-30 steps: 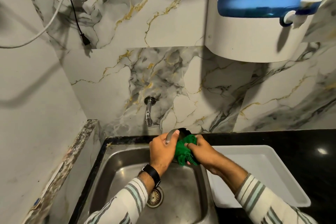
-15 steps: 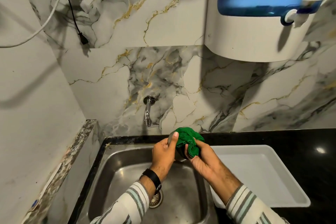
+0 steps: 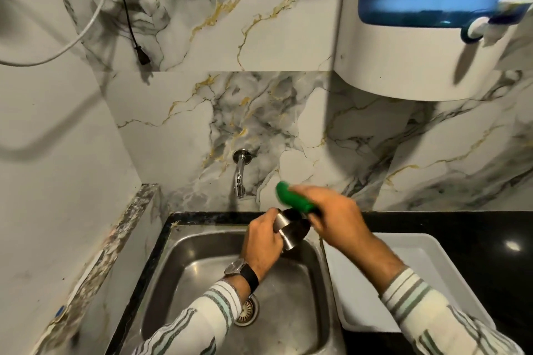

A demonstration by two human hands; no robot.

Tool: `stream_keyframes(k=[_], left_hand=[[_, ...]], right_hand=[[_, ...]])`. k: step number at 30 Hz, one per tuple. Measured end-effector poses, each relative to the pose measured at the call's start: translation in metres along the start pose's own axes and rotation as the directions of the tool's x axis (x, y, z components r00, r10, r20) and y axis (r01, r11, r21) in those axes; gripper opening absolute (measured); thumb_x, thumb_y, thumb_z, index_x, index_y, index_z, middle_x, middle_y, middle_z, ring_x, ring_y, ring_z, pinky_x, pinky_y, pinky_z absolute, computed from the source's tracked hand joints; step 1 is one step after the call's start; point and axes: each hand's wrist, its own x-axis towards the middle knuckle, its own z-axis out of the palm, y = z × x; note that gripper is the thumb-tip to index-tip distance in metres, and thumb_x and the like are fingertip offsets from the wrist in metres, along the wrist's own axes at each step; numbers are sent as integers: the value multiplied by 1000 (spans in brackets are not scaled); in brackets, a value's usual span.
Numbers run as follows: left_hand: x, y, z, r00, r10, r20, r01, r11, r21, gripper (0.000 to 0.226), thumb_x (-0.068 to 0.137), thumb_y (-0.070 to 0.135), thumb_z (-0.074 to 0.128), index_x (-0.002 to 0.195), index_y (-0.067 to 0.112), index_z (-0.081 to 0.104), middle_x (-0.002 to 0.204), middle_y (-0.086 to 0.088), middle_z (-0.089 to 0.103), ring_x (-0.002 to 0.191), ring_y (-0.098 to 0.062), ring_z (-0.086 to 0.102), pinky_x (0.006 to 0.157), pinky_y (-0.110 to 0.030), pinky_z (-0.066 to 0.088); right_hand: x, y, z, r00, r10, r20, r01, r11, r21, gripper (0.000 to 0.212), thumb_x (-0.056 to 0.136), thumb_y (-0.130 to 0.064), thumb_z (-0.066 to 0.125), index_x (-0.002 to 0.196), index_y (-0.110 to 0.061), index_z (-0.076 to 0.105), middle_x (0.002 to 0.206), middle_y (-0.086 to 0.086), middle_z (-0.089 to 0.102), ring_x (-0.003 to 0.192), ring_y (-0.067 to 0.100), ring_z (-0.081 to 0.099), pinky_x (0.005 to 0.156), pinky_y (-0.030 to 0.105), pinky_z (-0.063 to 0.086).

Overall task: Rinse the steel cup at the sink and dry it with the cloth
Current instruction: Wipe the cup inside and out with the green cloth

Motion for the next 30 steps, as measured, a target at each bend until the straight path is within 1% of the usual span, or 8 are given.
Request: stream_keyframes(k=[2,6,10,12,16,20,24,30], left_hand=[[0,6,-1,997,9,-83,-10,1000,-18,25,83,-17,60,94,2,72,79,-7,72,72,-25,64,67,-35,53],[-2,17,-10,974,-29,-224,-11,985,-175,22,80,3,67,97,12,78,65,12,61,58,-3,55,57,-12,42],[-5,28,-15,941,-129,-314,25,948,-316,34,83,-10,67,104,14,77,77,18,68,73,15,65,65,0,48],[-6,28,-16,935,-158,-319,35,933,-359,38,87,-15,66,103,19,74,82,19,70,78,13,67,69,-2,50],[-5,22,-17,959,-165,-229,85,943,-321,24,99,-6,67,114,13,71,93,11,74,87,-7,71,83,-27,60],[2,29,-24,993,7,-119,-18,996,-87,52,93,-6,67,139,17,63,133,-3,75,122,-20,71,111,-38,57],[14,43,-24,995,92,-32,-85,979,187,44,91,-4,61,132,10,65,119,-16,79,112,-38,75,96,-47,63],[12,44,-28,980,68,-187,-67,998,14,41,81,-15,66,112,8,78,96,-14,81,81,-25,68,76,-37,61]], right_hand=[[0,-8,12,989,-53,137,67,993,-101,74,85,-14,73,151,-42,55,153,-16,62,140,6,59,119,33,49],[-11,0,21,970,241,-10,-232,943,240,69,88,-1,63,148,-35,61,146,-14,67,135,1,59,119,8,36],[-31,-10,40,781,608,141,-511,494,704,58,91,-5,68,117,-57,70,114,-27,78,113,-2,72,111,42,57],[-38,-16,51,768,625,137,-472,409,781,50,89,-13,82,122,-48,70,119,-19,79,114,4,74,106,39,61],[-35,-16,46,808,581,-98,-427,692,582,52,92,-11,80,140,-27,68,117,-27,76,113,-13,69,108,31,58],[-25,-15,29,969,217,-119,-206,974,99,76,84,0,78,155,-19,57,152,5,64,139,20,63,117,43,51],[-15,-24,15,985,-93,-143,58,971,-233,62,93,-33,58,152,-18,59,154,10,62,139,31,64,104,44,61],[-25,-26,28,883,366,-293,-276,911,306,78,84,9,71,151,-29,59,150,-11,64,139,5,60,120,29,47]])
